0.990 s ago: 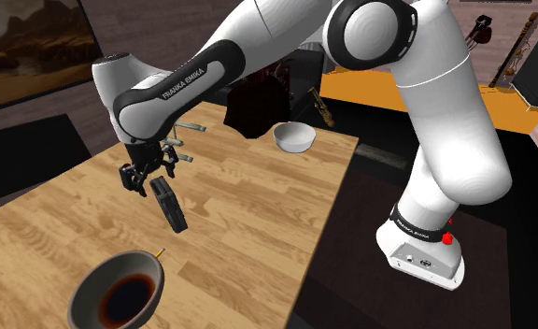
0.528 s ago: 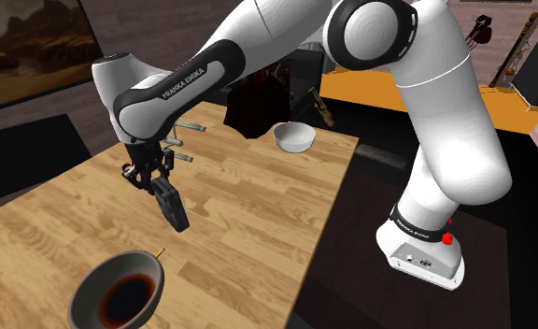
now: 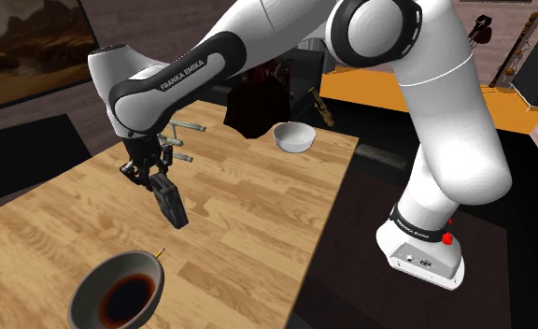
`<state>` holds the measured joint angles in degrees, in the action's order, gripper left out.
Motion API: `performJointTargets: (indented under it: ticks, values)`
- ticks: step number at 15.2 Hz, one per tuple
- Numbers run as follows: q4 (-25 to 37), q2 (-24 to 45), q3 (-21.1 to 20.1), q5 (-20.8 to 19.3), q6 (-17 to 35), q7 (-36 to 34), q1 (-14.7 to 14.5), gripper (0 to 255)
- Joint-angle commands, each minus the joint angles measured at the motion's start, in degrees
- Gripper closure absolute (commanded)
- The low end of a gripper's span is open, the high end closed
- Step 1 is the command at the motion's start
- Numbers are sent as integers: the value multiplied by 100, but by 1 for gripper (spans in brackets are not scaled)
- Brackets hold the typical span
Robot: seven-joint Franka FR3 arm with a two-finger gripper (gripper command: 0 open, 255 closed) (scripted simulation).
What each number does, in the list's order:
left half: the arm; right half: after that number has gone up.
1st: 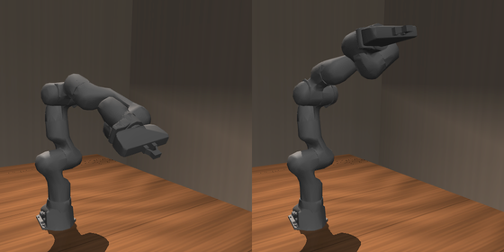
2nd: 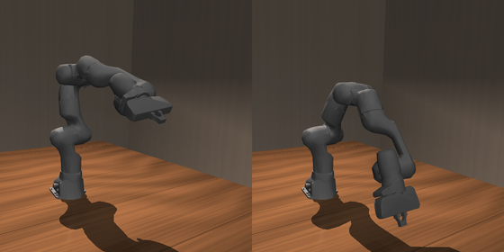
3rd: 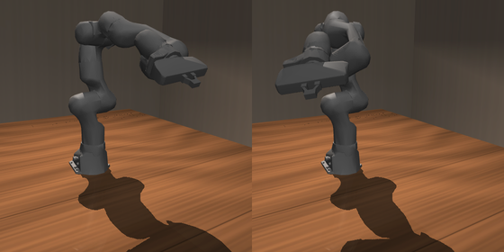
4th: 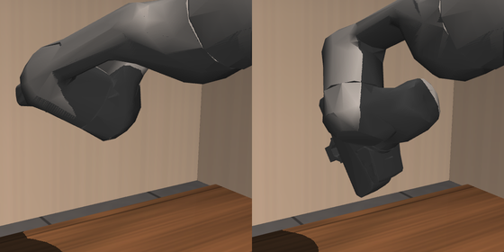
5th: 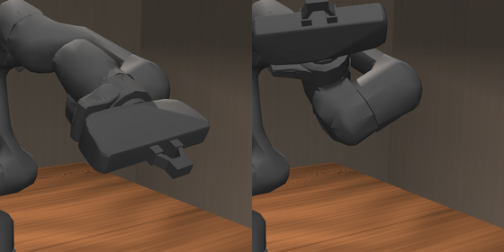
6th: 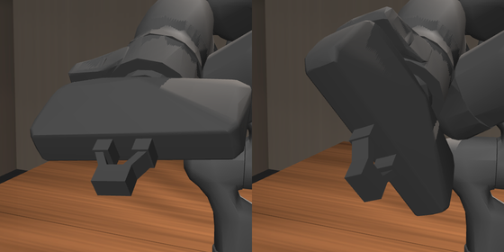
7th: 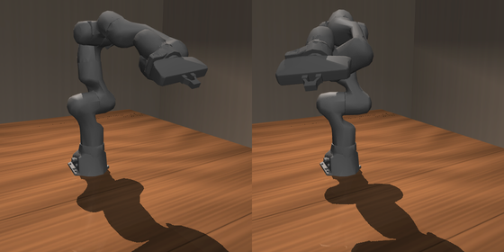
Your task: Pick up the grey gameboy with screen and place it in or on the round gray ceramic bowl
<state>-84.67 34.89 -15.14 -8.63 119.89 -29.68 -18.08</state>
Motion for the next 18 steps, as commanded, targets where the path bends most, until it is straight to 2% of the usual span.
performJointTargets:
  ticks: [1, 18]
  values:
    - [63, -52, -10, 15, -111, 12, 4, 255]
    - [854, -392, -78, 124, -1230, 78, -8, 255]
